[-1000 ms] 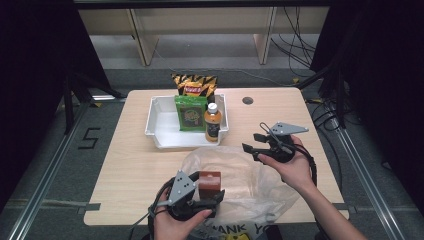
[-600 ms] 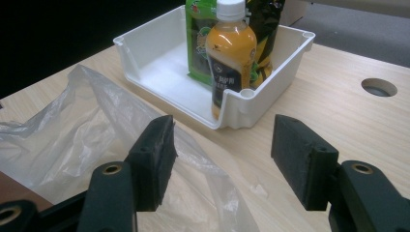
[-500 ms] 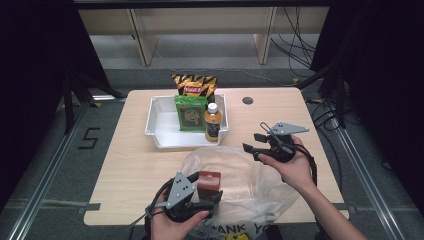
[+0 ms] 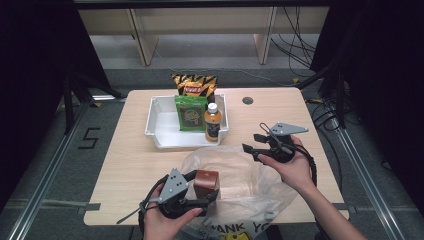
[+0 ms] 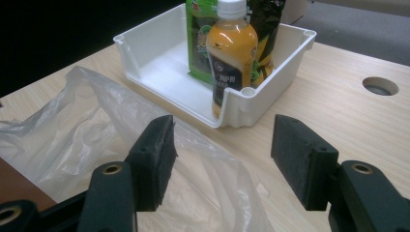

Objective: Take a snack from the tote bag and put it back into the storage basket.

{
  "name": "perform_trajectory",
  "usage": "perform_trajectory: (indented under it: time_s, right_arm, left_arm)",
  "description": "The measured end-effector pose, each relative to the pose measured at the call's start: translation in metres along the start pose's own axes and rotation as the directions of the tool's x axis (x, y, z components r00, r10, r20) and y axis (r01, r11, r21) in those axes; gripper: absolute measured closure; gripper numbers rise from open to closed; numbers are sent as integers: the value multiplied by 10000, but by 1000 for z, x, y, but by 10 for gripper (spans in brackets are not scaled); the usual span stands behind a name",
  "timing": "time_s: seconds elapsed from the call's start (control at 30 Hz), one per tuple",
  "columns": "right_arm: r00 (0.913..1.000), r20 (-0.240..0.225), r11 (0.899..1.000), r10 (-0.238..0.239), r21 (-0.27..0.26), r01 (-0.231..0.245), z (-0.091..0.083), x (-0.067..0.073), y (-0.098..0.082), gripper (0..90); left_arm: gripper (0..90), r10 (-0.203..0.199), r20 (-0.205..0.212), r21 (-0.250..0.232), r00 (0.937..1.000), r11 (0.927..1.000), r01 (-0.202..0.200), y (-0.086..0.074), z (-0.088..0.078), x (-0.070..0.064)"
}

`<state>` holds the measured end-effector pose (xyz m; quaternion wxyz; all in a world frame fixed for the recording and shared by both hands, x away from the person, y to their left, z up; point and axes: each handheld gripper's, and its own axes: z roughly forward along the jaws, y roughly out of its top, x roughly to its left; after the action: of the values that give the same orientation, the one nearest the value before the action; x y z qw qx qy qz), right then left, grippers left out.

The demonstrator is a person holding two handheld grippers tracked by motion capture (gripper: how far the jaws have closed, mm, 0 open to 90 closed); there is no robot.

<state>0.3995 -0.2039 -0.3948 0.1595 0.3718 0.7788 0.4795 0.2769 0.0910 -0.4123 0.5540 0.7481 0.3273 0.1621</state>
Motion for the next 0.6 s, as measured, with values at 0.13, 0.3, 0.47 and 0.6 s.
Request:
perform_trajectory:
  time_s: [0.13,0.3,0.47,0.6]
  right_arm:
    - [10000,-18,10000,0,30,0,0,0,0,417]
    - [10000,-16,10000,18,40,-18,0,0,0,417]
    - [10000,-24,10000,-23,58,24,-1,0,0,417]
    - [10000,-49,10000,29,25,-29,1,1,0,417]
  left_arm:
    - [192,146,109,4,9998,9999,-146,0,1,1]
    - [193,270,271,35,9993,9996,-271,1,2,0]
    - [194,345,491,77,9982,9994,-349,3,2,3]
    - [194,570,765,135,9954,9982,-582,6,4,6]
